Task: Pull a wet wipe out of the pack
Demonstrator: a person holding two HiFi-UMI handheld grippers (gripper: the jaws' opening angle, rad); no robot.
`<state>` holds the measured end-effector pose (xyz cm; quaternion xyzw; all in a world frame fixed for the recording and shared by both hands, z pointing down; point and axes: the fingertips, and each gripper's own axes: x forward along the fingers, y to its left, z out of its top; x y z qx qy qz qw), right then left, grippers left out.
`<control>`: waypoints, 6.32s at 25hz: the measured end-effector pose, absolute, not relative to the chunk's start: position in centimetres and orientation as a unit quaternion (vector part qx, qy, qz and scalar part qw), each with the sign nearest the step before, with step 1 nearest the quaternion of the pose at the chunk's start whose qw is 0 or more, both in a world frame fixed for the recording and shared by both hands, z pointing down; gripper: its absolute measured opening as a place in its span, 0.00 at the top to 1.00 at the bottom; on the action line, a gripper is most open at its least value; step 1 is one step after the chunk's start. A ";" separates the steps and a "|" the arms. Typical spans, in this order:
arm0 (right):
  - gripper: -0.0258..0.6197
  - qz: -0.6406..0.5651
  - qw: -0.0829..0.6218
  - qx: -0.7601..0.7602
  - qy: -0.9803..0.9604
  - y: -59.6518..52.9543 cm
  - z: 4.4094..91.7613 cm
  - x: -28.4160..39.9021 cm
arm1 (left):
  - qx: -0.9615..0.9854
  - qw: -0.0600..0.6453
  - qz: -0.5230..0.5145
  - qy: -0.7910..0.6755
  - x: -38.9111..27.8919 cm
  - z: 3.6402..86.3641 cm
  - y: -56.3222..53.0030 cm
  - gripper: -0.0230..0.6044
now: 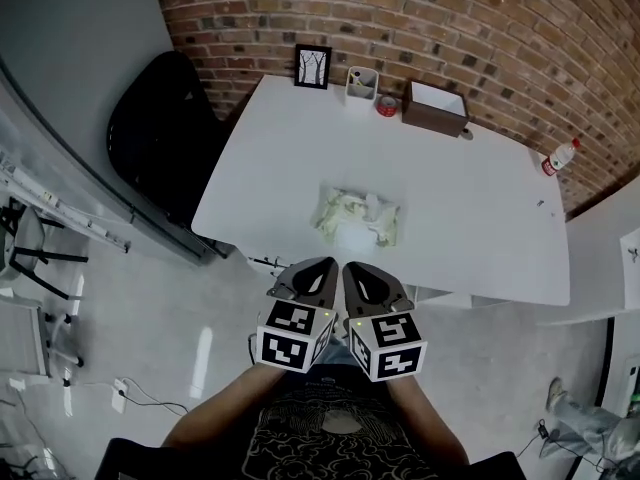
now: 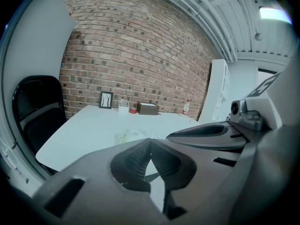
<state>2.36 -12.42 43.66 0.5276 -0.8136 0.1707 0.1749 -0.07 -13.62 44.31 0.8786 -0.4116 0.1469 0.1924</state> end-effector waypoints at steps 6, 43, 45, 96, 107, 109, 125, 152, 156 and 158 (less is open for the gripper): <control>0.93 0.181 0.190 0.525 -0.809 -16.3 44.9 4.1 | 0.872 0.206 0.154 -0.415 1.2 45.5 -17.6 0.95; 0.91 0.214 0.291 0.487 -0.795 -26.7 52.6 6.7 | 0.836 0.245 0.196 -0.450 2.4 50.4 -27.6 0.94; 0.90 0.217 0.294 0.485 -0.795 -26.7 52.9 6.8 | 0.835 0.243 0.196 -0.452 2.3 50.4 -27.6 0.94; 0.94 0.190 0.228 0.591 -0.750 -26.0 46.7 7.8 | 0.889 0.220 0.176 -0.361 3.1 46.9 -25.9 0.94; 0.94 0.175 0.205 0.618 -0.739 -23.5 44.6 7.6 | 0.900 0.209 0.166 -0.344 3.0 45.7 -23.8 0.94; 0.94 0.173 0.201 0.621 -0.737 -23.0 44.3 7.4 | 0.901 0.208 0.165 -0.342 2.8 45.5 -23.3 0.94; 0.94 0.150 0.164 0.644 -0.732 -19.1 41.7 6.3 | 0.909 0.189 0.165 -0.332 1.4 44.4 -19.7 0.94; 0.94 0.128 0.137 0.674 -0.715 -11.7 39.6 3.0 | 0.930 0.164 0.139 -0.300 -0.7 41.6 -13.5 0.94; 0.94 0.129 0.140 0.677 -0.711 -10.9 39.7 2.6 | 0.931 0.162 0.137 -0.296 -0.9 41.4 -12.8 0.94; 0.94 0.129 0.141 0.678 -0.709 -10.5 39.8 2.5 | 0.932 0.161 0.137 -0.294 -0.9 41.3 -12.5 0.94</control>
